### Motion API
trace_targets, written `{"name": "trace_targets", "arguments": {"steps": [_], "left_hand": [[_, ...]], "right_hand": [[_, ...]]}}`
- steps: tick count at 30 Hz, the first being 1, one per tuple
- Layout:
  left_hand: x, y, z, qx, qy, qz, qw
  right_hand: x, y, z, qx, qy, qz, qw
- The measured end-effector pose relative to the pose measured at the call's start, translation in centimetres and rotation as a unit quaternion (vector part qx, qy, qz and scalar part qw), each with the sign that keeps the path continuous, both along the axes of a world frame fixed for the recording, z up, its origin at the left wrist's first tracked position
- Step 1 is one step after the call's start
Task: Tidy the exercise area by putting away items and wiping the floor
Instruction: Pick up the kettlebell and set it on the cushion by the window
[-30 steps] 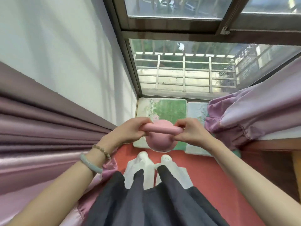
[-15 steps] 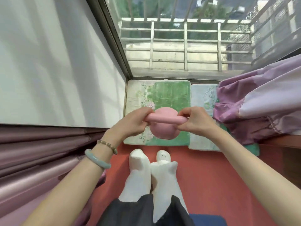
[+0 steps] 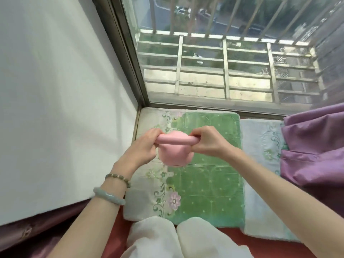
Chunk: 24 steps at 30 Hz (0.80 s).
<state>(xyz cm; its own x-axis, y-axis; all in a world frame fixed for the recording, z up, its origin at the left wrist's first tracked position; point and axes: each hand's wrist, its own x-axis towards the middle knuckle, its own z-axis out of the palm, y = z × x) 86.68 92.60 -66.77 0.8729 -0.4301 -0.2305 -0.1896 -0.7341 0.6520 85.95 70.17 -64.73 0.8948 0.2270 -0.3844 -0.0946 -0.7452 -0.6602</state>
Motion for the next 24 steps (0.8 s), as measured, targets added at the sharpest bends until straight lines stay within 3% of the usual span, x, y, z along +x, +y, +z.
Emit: {"name": "trace_targets", "arguments": {"steps": [12, 19, 24], "left_hand": [[10.0, 0.0, -12.0, -0.012, -0.170, 0.124, 0.978], [6.8, 0.5, -15.8, -0.019, -0.178, 0.152, 0.972], [3.3, 1.9, -16.6, -0.031, -0.098, 0.081, 0.991]], "right_hand": [[11.1, 2.0, -12.9, -0.014, -0.229, -0.009, 0.973], [9.1, 2.0, -17.4, -0.026, -0.274, 0.089, 0.957], [5.2, 0.5, -19.0, -0.030, -0.292, 0.186, 0.938]]}}
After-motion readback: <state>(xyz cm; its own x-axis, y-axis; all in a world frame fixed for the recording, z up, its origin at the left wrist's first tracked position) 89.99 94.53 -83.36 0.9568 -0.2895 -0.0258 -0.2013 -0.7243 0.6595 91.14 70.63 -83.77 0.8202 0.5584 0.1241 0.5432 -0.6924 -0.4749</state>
